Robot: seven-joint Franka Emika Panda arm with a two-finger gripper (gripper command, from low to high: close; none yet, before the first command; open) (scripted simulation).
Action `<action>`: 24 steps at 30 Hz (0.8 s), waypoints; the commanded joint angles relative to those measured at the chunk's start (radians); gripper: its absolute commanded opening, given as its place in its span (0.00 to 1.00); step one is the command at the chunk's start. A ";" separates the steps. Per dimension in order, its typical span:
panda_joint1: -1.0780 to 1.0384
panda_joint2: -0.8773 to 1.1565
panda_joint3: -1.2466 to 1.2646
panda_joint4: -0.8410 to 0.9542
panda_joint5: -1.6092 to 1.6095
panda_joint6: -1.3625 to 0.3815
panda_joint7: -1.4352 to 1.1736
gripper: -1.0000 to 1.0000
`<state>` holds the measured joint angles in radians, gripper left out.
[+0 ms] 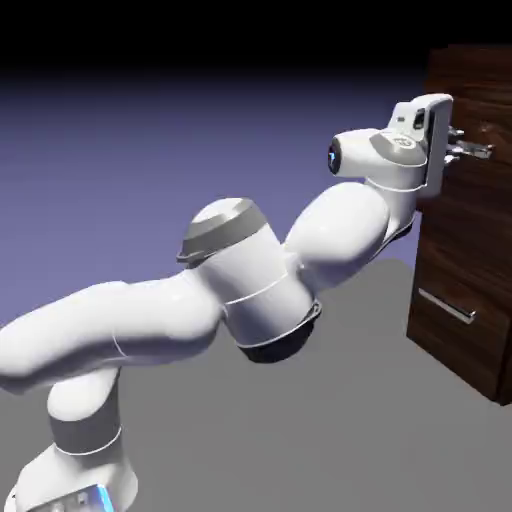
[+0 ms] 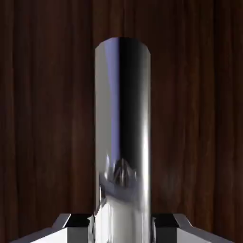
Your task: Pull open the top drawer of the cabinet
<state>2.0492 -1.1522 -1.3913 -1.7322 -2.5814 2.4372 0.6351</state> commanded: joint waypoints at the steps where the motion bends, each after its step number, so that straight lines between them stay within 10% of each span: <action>1: -0.027 0.003 0.013 -0.036 -0.002 -0.011 0.011 0.00; 19: -0.548 -0.054 0.362 -0.687 0.121 -0.193 0.085 0.00; 20: -0.548 -0.054 0.362 -0.687 0.121 -0.193 0.085 1.00; 24: -0.643 -0.096 0.443 -0.796 0.175 -0.214 0.077 1.00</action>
<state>1.4066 -1.2482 -0.9481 -2.5280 -2.4067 2.2232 0.7122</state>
